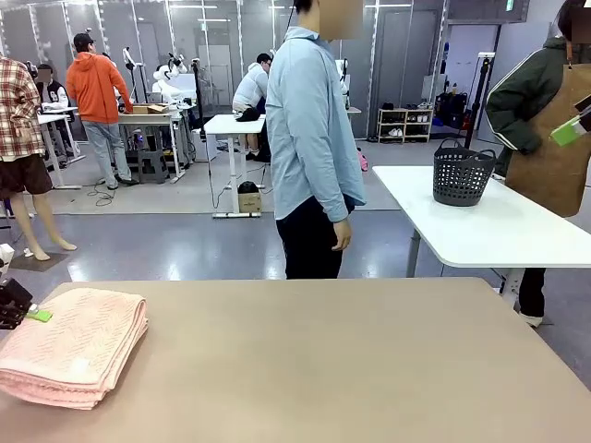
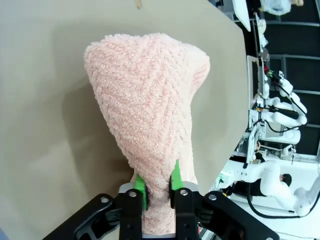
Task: Fold the towel.
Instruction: Pick up the 100 cm Hotel Towel and place it on the left side of the table.
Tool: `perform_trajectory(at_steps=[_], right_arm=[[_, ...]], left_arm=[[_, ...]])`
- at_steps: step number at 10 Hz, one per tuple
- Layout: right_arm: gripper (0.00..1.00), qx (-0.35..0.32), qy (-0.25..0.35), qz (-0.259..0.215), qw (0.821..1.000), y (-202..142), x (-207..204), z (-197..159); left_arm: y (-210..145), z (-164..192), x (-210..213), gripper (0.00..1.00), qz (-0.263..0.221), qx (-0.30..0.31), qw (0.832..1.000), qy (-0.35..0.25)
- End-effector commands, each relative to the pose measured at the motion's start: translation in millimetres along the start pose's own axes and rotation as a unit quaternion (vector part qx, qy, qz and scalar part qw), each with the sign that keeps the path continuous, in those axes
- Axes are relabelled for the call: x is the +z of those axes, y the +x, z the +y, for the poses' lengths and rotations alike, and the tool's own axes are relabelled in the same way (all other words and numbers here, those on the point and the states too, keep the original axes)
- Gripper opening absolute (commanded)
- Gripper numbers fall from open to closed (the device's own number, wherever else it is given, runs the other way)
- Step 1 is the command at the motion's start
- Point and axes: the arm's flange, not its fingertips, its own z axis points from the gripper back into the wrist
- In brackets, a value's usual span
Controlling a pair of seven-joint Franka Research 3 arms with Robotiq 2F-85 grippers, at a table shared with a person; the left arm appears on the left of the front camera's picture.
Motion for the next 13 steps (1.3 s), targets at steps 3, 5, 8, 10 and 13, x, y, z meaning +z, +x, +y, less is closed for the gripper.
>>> perform_trajectory(at_steps=[3, 5, 8, 10, 13], right_arm=[[1.00, -0.011, -0.001, 0.005, 1.000, 1, 1, 2], [1.00, -0.011, -0.001, 0.005, 1.000, 1, 1, 2], [1.00, -0.011, -0.001, 0.005, 1.000, 1, 1, 2], [1.00, -0.011, -0.001, 0.005, 1.000, 1, 1, 2], [1.00, -0.011, -0.001, 0.005, 1.000, 1, 1, 2]], left_arm=[[4, -16, -1, 1.00, -0.030, -0.003, 0.999, 0.018], [0, -21, 4, 1.00, -0.034, -0.005, 0.999, 0.019], [-4, -30, 5, 1.00, -0.030, -0.013, 0.999, 0.021], [-20, -35, 7, 1.00, -0.010, -0.044, 0.999, 0.004], [-1, -24, 8, 1.00, -0.023, -0.015, 1.000, 0.015]])
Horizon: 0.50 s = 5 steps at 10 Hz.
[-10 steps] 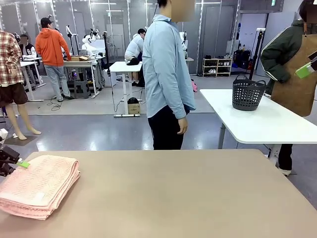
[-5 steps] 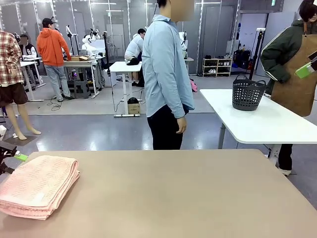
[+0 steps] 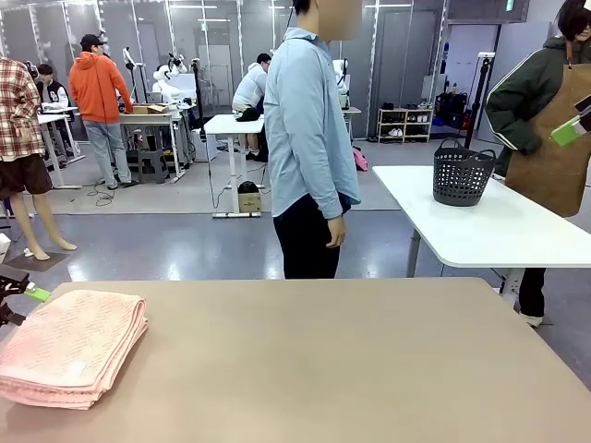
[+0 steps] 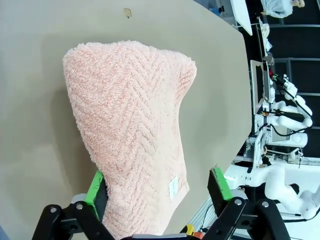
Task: Fold the towel.
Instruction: Pick up the 100 cm Hotel Towel and place it on the left side of the table.
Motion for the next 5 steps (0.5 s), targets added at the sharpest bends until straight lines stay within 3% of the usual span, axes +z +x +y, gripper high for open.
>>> perform_trajectory(at_steps=[1, 5], right_arm=[[1.00, -0.011, -0.001, 0.005, 1.000, 1.4, 1.2, 1.7], [1.00, -0.011, -0.001, 0.005, 1.000, 1.4, 1.2, 1.7]], left_arm=[[5.3, 0.5, 1.1, 1.00, -0.003, 0.004, 1.000, 0.003], [5.3, 0.5, 1.1, 1.00, -0.003, 0.004, 1.000, 0.003]])
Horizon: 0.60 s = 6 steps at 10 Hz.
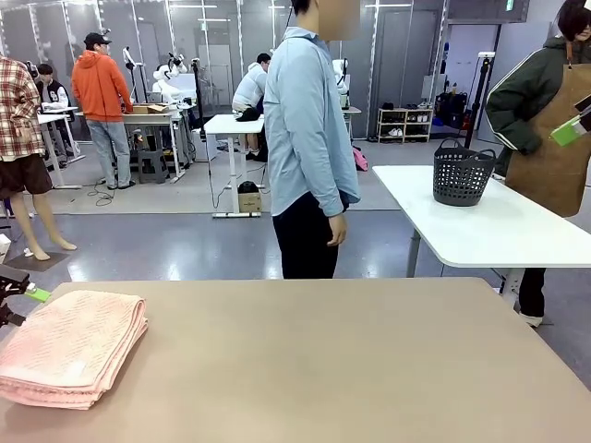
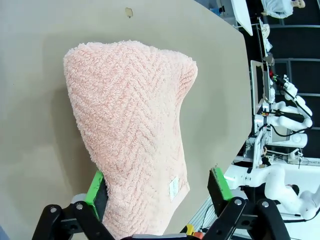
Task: Fold the towel.
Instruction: Pick up the 100 cm Hotel Towel and place it on the left side of the table.
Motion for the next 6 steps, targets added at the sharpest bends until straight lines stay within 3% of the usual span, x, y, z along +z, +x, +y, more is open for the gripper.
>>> perform_trajectory(at_steps=[1, 6], right_arm=[[1.00, -0.011, -0.001, 0.005, 1.000, 1.4, 1.2, 1.7], [1.00, -0.011, -0.001, 0.005, 1.000, 1.4, 1.2, 1.7]], left_arm=[[5.1, -0.2, 1.4, 1.00, -0.003, 0.003, 1.000, 0.003], [5.1, -0.2, 1.4, 1.00, -0.003, 0.003, 1.000, 0.003]])
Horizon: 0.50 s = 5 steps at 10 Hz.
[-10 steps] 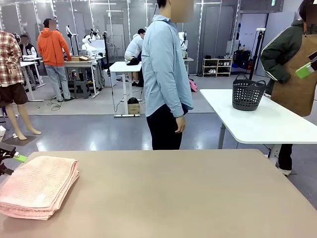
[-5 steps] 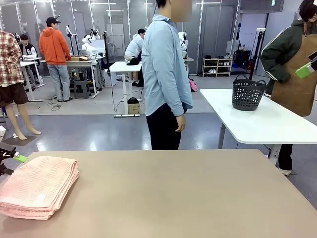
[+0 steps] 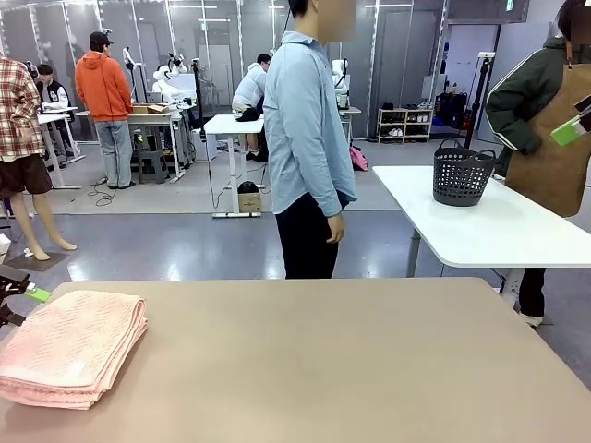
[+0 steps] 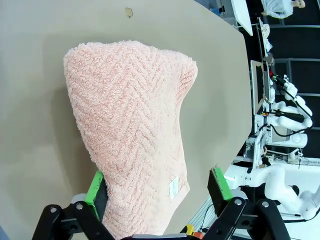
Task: Fold the towel.
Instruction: Pick up the 100 cm Hotel Towel and place it on the left side of the table.
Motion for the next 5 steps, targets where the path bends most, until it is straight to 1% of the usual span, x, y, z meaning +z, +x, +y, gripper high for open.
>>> perform_trajectory(at_steps=[1, 5], right_arm=[[1.00, -0.011, -0.001, 0.005, 1.000, 1.4, 1.2, 1.7], [1.00, -0.011, -0.001, 0.005, 1.000, 1.4, 1.2, 1.7]], left_arm=[[5.0, -0.1, 1.3, 1.00, -0.003, 0.003, 1.000, 0.003], [5.0, -0.1, 1.3, 1.00, -0.003, 0.003, 1.000, 0.003]])
